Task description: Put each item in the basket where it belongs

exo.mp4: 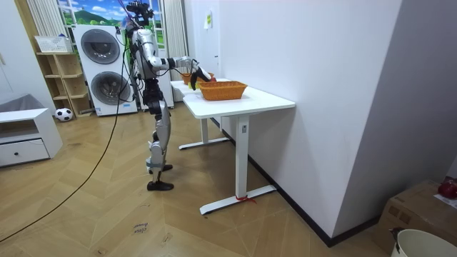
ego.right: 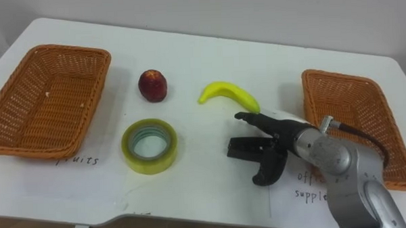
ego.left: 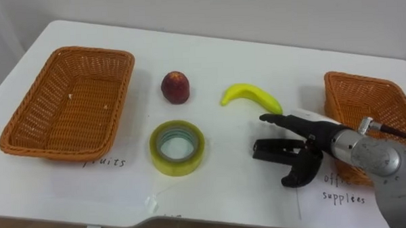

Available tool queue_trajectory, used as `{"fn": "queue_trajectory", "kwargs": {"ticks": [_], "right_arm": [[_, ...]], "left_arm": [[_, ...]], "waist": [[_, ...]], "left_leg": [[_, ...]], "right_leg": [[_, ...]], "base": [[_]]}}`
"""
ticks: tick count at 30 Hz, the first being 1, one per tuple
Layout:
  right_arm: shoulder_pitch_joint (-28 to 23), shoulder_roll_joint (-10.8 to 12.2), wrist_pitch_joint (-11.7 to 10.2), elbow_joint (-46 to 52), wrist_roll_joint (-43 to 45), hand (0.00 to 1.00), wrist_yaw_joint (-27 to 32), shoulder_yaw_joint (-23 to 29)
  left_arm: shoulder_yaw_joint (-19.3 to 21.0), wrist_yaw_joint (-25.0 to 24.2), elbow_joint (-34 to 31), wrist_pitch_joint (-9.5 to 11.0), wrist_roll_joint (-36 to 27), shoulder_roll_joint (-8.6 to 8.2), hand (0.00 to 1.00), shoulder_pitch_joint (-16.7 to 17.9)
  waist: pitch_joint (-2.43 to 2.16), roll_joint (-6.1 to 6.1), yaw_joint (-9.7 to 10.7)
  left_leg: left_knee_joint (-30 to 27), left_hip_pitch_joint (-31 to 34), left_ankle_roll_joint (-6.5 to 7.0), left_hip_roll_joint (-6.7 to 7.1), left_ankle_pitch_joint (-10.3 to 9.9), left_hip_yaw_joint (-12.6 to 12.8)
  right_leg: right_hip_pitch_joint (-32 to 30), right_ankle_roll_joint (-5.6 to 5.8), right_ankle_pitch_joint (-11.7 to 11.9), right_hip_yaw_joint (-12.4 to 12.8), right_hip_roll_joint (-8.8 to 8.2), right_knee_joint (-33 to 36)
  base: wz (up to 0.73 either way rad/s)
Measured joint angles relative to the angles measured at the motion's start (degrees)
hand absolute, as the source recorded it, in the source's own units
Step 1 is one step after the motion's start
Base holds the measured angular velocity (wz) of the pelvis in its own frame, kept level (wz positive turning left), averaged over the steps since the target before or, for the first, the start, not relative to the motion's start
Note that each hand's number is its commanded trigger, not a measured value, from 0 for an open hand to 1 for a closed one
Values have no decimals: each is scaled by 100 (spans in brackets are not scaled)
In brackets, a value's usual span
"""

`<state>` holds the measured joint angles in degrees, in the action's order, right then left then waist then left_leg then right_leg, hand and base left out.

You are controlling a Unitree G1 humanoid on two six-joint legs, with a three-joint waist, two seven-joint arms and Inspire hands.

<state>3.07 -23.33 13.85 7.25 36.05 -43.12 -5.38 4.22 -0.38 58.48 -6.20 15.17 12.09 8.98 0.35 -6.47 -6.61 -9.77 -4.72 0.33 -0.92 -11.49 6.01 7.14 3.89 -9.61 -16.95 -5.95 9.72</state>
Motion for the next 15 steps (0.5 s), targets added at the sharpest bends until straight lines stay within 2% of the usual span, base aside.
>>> {"fn": "queue_trajectory", "kwargs": {"ticks": [3, 6, 15], "right_arm": [[0, 13, -1, 0, 9, 0, 14, 0], [-2, 149, 0, 0, 75, 0, 31, 0], [-8, 327, 0, 0, 279, 0, 31, -1]], "left_arm": [[-2, 17, -13, 6, 0, -4, 0, 0], [-2, 15, -131, 8, 1, -6, 0, 6], [-1, 2, -390, 35, 4, -39, 0, 5]], "waist": [[24, -8, 1], [40, -17, 7], [40, -17, -13]], "left_leg": [[0, 5, 0, 0, 0, 2], [6, 13, 0, -3, 0, 3], [12, 28, 0, -1, 0, -6]], "right_leg": [[-10, 0, 0, 2, 1, 0], [-22, 0, 0, 7, 4, 0], [-27, -1, 0, 1, 4, -2]], "base": [[0], [0], [0]]}}
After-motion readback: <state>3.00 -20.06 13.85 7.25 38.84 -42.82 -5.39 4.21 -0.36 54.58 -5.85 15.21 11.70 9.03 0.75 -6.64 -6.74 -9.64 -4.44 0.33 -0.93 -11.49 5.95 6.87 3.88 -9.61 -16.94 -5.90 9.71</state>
